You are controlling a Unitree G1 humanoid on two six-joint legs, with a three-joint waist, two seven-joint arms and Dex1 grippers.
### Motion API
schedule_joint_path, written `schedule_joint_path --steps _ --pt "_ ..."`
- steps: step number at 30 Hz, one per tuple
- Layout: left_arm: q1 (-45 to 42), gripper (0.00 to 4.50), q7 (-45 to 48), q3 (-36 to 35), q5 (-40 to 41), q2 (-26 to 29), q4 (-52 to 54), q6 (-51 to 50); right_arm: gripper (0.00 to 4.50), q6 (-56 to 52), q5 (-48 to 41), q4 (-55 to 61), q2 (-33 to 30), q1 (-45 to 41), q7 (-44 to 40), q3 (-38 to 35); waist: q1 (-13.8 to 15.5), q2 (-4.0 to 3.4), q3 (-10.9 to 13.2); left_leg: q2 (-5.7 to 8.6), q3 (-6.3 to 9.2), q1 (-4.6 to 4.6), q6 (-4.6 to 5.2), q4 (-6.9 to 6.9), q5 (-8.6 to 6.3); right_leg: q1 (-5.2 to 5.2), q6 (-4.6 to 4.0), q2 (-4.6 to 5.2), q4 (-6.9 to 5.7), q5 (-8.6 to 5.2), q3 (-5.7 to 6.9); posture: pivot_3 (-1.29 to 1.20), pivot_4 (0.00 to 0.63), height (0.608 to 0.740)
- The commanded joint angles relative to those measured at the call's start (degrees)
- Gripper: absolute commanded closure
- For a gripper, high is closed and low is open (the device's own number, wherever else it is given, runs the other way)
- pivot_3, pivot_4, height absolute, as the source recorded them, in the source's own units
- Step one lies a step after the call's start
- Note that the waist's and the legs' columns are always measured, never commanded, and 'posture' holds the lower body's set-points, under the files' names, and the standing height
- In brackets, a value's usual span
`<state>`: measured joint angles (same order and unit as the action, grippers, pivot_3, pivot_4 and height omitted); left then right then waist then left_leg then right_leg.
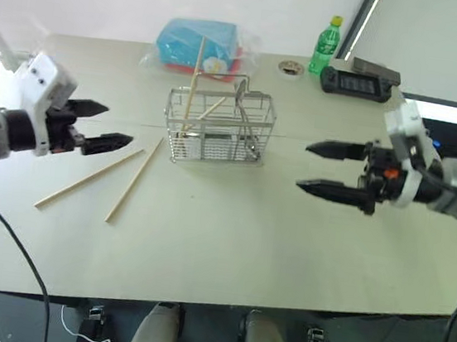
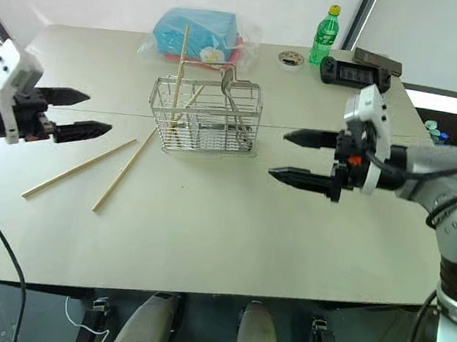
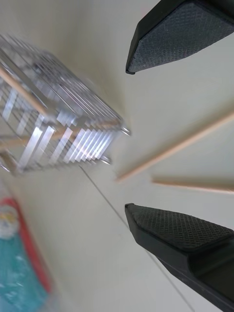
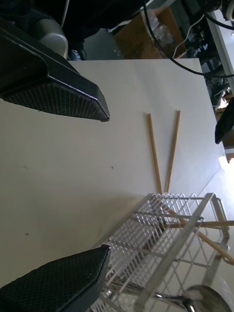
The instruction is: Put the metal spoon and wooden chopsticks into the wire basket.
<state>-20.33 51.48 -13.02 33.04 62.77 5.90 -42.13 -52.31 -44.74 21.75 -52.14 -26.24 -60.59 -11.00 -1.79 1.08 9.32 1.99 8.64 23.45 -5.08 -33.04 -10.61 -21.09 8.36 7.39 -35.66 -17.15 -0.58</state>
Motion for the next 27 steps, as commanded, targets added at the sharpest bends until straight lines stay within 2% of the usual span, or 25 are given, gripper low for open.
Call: schedule_joint_path --steps 1,6,12,17,23,27 --pt "0.7 0.0 4.4 3.4 -6.1 1.5 -6.0 7.2 0.31 -1.6 -3.4 4.0 1.2 2.7 4.6 -4.3 0.8 0.0 0.0 -0.01 -0.09 0.0 0.02 0.0 -0.01 -0.02 0.0 0.0 0.07 0.01 -0.06 0.0 0.15 0.731" --pt "-2.9 0.0 10.1 10.1 -13.4 0.0 -19.3 15.2 0.31 -3.6 -6.4 7.3 2.8 8.0 9.9 -6.6 1.3 0.07 0.0 -0.03 -0.39 0.06 0.24 0.04 -0.14 -0.15 -0.01 0.0 0.23 0.04 -0.29 0.0 0.15 0.731" --pt "-15.7 0.0 13.4 18.0 -22.7 -6.7 -39.6 23.6 0.31 -4.4 -9.2 10.1 3.8 11.8 13.9 -7.9 1.5 0.23 0.0 -0.04 -0.45 0.06 0.25 -0.02 -0.14 -0.1 0.06 0.0 0.22 0.08 -0.3 0.0 0.15 0.731" --pt "-27.1 0.0 13.8 23.2 -30.7 -13.0 -56.4 30.9 0.31 -4.4 -11.6 11.2 4.4 13.5 17.2 -9.1 1.3 0.39 0.0 -0.04 -0.45 0.06 0.27 -0.06 -0.13 -0.08 0.44 -0.01 0.19 0.28 -0.29 0.0 0.15 0.731" --pt "-37.1 0.0 12.0 26.1 -37.7 -18.6 -71.2 36.7 0.31 -4.0 -13.6 14.3 2.5 18.3 16.4 -10.3 1.1 0.55 0.0 -0.03 -0.46 0.06 0.34 -0.06 -0.17 -0.06 0.65 -0.01 0.16 0.38 -0.29 0.0 0.15 0.731" --pt "-40.2 0.0 10.3 26.9 -41.3 -20.8 -76.5 38.5 0.31 -3.4 -14.6 15.5 2.0 20.3 16.5 -11.1 1.1 0.56 0.0 -0.03 -0.46 0.03 0.34 -0.14 -0.17 -0.01 0.71 -0.01 0.1 0.36 -0.29 0.0 0.15 0.731"
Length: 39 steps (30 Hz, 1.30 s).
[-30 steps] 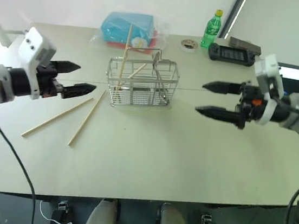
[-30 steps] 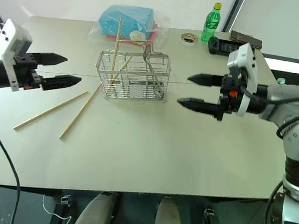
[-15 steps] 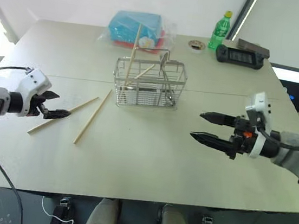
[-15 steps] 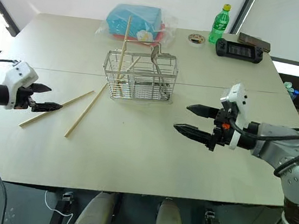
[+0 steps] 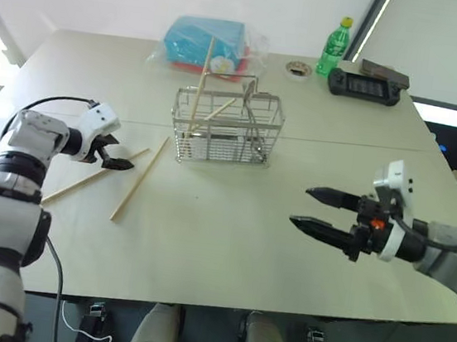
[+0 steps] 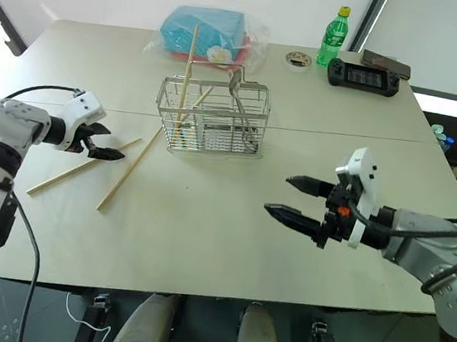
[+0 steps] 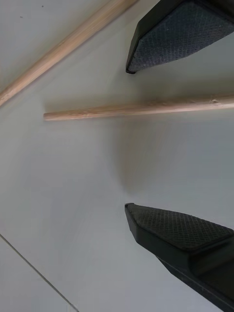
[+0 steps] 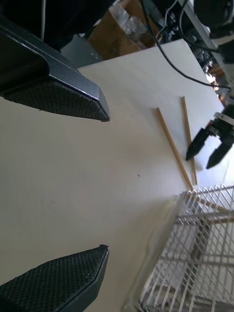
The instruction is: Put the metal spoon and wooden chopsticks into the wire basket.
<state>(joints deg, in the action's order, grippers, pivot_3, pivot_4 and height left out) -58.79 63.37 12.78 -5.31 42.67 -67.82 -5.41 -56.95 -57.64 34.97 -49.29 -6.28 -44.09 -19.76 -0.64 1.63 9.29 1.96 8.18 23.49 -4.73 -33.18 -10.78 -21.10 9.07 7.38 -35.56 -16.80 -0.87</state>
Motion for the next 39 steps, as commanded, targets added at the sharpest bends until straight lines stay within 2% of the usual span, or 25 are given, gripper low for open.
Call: schedule_joint_path --steps 1,3,6,13,14,21,27,30,34,39 --pt "-2.0 0.0 -1.6 1.6 -4.2 -1.0 -3.6 2.4 0.31 1.3 -1.9 2.4 -0.9 0.7 0.3 -2.6 0.0 0.0 0.0 0.0 0.0 -0.01 0.0 -0.04 0.0 0.02 0.01 0.0 0.0 0.0 0.0 0.0 0.15 0.731" --pt "-2.3 0.0 -1.6 1.8 -5.7 -1.4 -4.7 3.3 0.31 1.4 -2.4 2.6 -0.9 1.0 0.8 -2.9 0.0 0.01 0.0 0.0 -0.01 -0.06 0.01 -0.08 0.01 0.1 0.02 0.0 0.01 0.0 0.0 0.0 0.15 0.731" --pt "-2.0 0.79 -1.1 2.0 -7.0 -2.0 -5.8 3.5 0.26 1.0 -3.9 3.6 -1.9 3.4 -0.3 -4.3 0.1 -0.01 0.0 -0.01 -0.01 -0.16 0.02 -0.1 0.02 0.22 0.04 0.0 0.01 -0.01 0.0 0.0 0.15 0.731" --pt "-1.9 4.21 -0.7 0.9 -7.0 -2.6 -6.1 3.6 0.26 2.2 -4.5 4.1 -3.2 5.7 -0.8 -4.9 0.0 -0.03 -0.1 -0.02 -0.01 -0.19 0.03 -0.1 0.02 0.25 0.01 0.01 -0.01 0.0 0.0 0.0 0.15 0.731" --pt "-1.9 4.45 -0.8 0.8 -7.0 -2.6 -6.1 3.5 0.26 2.3 -4.5 4.0 -3.2 5.6 -0.7 -4.7 0.0 -0.04 -0.1 -0.02 -0.01 -0.19 0.03 -0.1 0.02 0.25 0.01 0.01 -0.02 0.0 0.0 0.0 0.15 0.731" --pt "-2.3 4.45 -5.3 -3.2 -4.6 -2.6 -5.9 2.4 0.26 3.2 -4.3 3.1 -3.6 5.2 -1.1 -3.7 0.0 -0.03 -0.1 -0.02 -0.01 -0.19 0.03 -0.09 0.02 0.25 0.02 0.01 -0.01 0.0 0.01 0.0 0.15 0.731" --pt "-9.9 4.45 -23.3 -21.6 9.6 -2.8 -3.3 1.4 0.26 3.9 -3.5 3.3 -3.8 6.1 -1.9 -2.8 0.0 0.54 0.2 -0.03 0.02 -0.03 0.05 -0.1 0.03 0.08 0.06 0.0 -0.02 0.01 0.02 0.0 0.15 0.731" --pt "-14.1 4.45 -28.0 -29.8 16.6 -3.3 0.3 1.6 0.26 4.1 -3.6 3.1 -3.5 6.1 -1.5 -2.7 0.1 0.84 0.4 -0.02 0.06 0.02 0.04 -0.09 0.03 0.09 0.16 0.0 0.0 0.07 0.06 0.0 0.15 0.731" --pt "-19.8 4.45 -31.5 -35.6 23.7 -6.9 8.3 -1.7 0.26 4.4 -3.2 2.8 -3.3 5.4 -1.0 -1.8 0.1 0.84 0.4 0.03 0.03 0.01 0.05 -0.08 0.02 0.18 0.22 0.07 0.15 0.1 0.05 0.0 0.15 0.731" --pt "-23.4 4.45 -33.8 -34.9 25.8 -14.6 14.9 -2.1 0.26 4.5 -3.6 2.8 -3.1 4.7 -0.3 -1.1 0.1 0.82 0.4 0.03 0.02 -0.12 0.04 -0.1 0.03 0.33 0.23 0.06 0.11 0.1 0.06 0.0 0.15 0.731"
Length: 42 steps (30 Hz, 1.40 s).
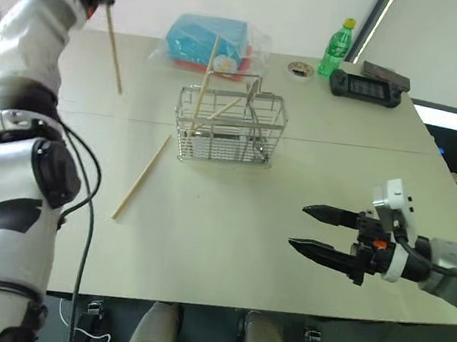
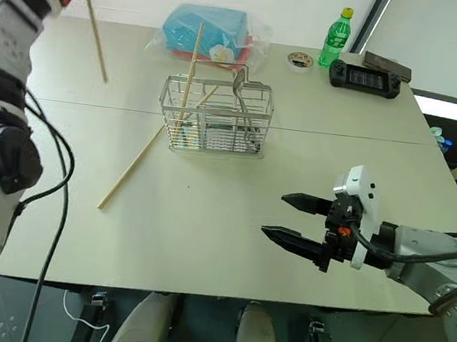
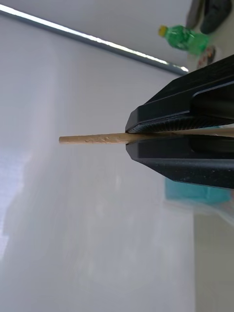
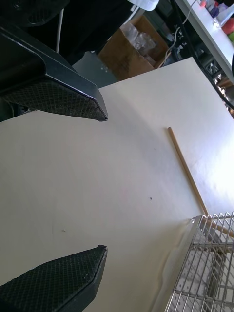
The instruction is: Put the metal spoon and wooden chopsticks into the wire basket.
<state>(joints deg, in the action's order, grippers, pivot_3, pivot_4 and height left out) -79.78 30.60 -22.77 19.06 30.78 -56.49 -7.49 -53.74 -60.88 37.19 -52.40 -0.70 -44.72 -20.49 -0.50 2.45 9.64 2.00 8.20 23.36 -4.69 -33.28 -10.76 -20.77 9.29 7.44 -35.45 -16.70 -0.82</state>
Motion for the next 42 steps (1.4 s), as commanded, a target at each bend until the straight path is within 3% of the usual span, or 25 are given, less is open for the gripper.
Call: schedule_joint_path --steps 1,8,14,17,23,24,27,30,35,39,42 --pt "-2.9 4.45 -1.0 1.1 1.5 -4.4 4.0 0.5 0.26 1.3 -0.4 0.6 -0.1 -0.8 0.3 -0.3 0.0 0.0 0.0 0.0 0.0 0.0 0.0 -0.04 0.0 0.02 0.0 0.0 0.0 0.0 0.0 0.0 0.15 0.731" --pt "-1.3 4.45 1.2 6.1 -1.2 -13.1 3.0 5.2 0.26 1.9 -1.0 1.7 0.6 0.0 2.1 -0.8 -0.3 -0.02 0.0 0.01 -0.03 0.04 0.01 -0.2 0.0 0.02 0.02 -0.01 0.02 0.02 -0.02 0.0 0.15 0.731" --pt "3.8 4.45 3.7 10.4 -3.4 -16.3 5.9 7.1 0.26 2.6 -1.7 3.4 1.7 2.0 4.3 -1.7 -0.2 -0.08 0.0 0.0 -0.04 0.03 0.02 -0.17 -0.01 0.02 0.02 -0.01 0.0 0.02 -0.02 0.0 0.15 0.731" --pt "7.0 3.34 4.8 11.4 -2.6 -17.0 9.6 4.9 0.26 2.8 -2.4 3.6 2.1 2.6 5.5 -2.1 -0.1 -0.09 0.0 0.0 -0.03 0.06 0.02 -0.23 -0.01 0.02 0.01 -0.01 0.0 0.03 -0.03 0.0 0.15 0.731" --pt "12.0 0.32 4.2 10.1 0.8 -17.9 18.7 -2.0 0.26 2.8 -4.0 2.7 2.0 2.2 6.5 -2.4 -0.1 -0.09 0.0 0.0 -0.03 0.06 0.03 -0.3 -0.01 0.06 0.01 -0.01 0.0 0.03 -0.03 0.0 0.15 0.731" --pt "12.5 0.02 3.8 10.0 1.2 -17.9 20.0 -2.8 0.26 2.8 -4.1 2.5 2.0 2.0 6.6 -2.3 -0.1 -0.09 0.0 0.0 -0.03 0.06 0.03 -0.32 -0.02 0.07 0.01 -0.01 0.01 0.03 -0.03 0.0 0.15 0.731" --pt "14.0 0.02 2.0 8.8 3.4 -17.2 25.6 -7.0 0.26 2.8 -4.0 1.6 1.8 1.1 6.7 -1.6 -0.1 -0.1 0.0 0.01 -0.02 0.06 0.04 -0.35 -0.02 0.09 0.01 -0.01 0.01 0.04 -0.02 0.0 0.15 0.731" --pt "14.9 0.02 0.4 8.2 5.4 -15.2 31.6 -12.4 0.26 2.7 -4.0 0.9 1.6 0.1 6.6 -1.0 -0.2 -0.1 0.0 0.01 -0.02 0.06 0.05 -0.37 -0.03 0.09 0.01 -0.02 0.01 0.03 -0.03 0.0 0.15 0.731" --pt "14.1 0.02 0.8 7.2 7.9 -5.3 39.7 -23.9 0.26 2.3 -4.1 0.0 1.7 -1.5 6.6 -0.3 -0.4 -0.15 0.0 -0.01 -0.03 0.03 0.06 -0.36 -0.03 0.06 0.01 -0.04 -0.03 0.03 -0.05 0.0 0.15 0.731" --pt "13.7 0.02 6.9 13.5 3.4 8.3 38.1 -33.6 0.26 2.5 -3.5 -0.1 1.7 -1.2 6.0 0.3 -0.4 -0.21 0.0 -0.01 -0.03 0.02 0.07 -0.34 -0.04 0.05 0.01 -0.07 -0.06 0.03 -0.06 0.0 0.15 0.731" --pt "16.7 0.02 13.6 19.8 1.6 15.1 39.4 -39.1 0.26 2.8 -3.2 -0.4 1.9 -1.3 5.9 0.8 0.0 -0.25 0.1 -0.01 -0.02 0.02 0.06 -0.36 -0.04 0.11 0.0 -0.07 -0.01 0.02 -0.06 0.0 0.15 0.731"
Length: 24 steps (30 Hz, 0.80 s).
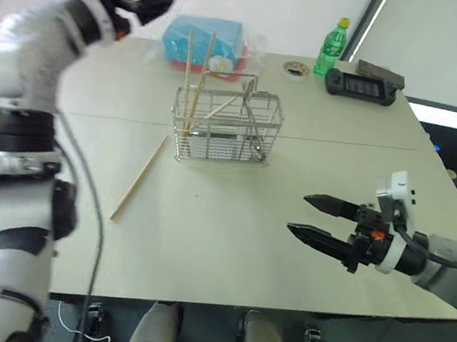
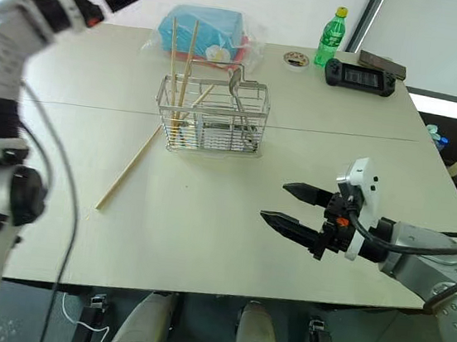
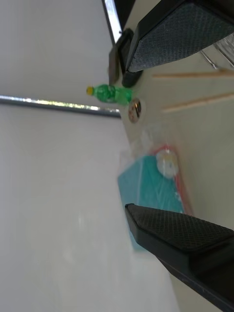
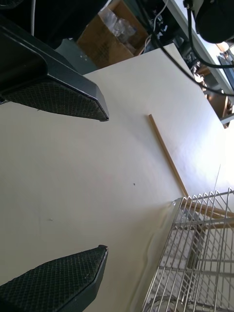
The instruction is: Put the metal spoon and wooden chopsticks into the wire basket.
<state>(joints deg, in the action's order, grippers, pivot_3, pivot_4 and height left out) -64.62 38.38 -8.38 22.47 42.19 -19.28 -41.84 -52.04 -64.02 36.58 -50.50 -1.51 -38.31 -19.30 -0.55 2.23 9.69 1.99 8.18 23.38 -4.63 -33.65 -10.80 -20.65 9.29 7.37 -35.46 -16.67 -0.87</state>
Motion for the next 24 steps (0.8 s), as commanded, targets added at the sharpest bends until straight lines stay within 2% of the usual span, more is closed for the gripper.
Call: schedule_joint_path --steps 1,5,12,17,24 --pt "2.8 0.02 7.0 7.8 -2.9 5.2 2.3 -7.0 0.26 1.1 0.1 0.1 0.1 -0.6 -0.5 0.0 0.2 -0.04 0.0 0.01 0.0 0.0 0.0 -0.01 -0.01 0.03 -0.01 0.01 0.04 0.0 -0.01 0.0 0.15 0.731" --pt "7.2 0.02 7.6 14.6 -5.3 6.1 4.0 -15.2 0.26 1.4 0.4 -0.1 0.6 -1.2 -0.2 1.1 0.5 -0.05 0.0 0.0 0.0 0.01 -0.01 -0.01 -0.01 0.03 -0.17 0.01 0.11 -0.04 -0.01 0.0 0.15 0.731" --pt "13.5 0.02 1.3 17.4 -7.4 -1.0 6.4 -23.6 0.26 1.3 -0.1 0.5 1.1 -1.2 0.7 1.0 0.6 -0.05 0.1 -0.02 0.0 0.18 0.03 0.04 -0.03 -0.18 -0.07 0.01 0.12 0.02 -0.02 0.0 0.15 0.731" --pt "15.1 0.02 -0.6 19.5 -9.4 -3.9 4.6 -23.4 0.26 1.3 -0.9 1.3 1.3 0.0 1.5 0.0 0.5 -0.06 0.1 -0.02 0.0 0.13 0.03 0.05 -0.03 -0.16 -0.07 0.01 0.1 0.02 -0.02 0.0 0.15 0.731" --pt "13.1 0.02 -2.0 20.4 -12.3 -7.2 -3.6 -20.3 0.26 1.4 -2.0 1.6 1.5 0.6 2.9 -1.0 1.0 -0.06 0.1 -0.02 0.0 0.12 0.03 0.01 -0.03 -0.13 -0.08 0.01 0.12 0.02 -0.02 0.0 0.15 0.731"
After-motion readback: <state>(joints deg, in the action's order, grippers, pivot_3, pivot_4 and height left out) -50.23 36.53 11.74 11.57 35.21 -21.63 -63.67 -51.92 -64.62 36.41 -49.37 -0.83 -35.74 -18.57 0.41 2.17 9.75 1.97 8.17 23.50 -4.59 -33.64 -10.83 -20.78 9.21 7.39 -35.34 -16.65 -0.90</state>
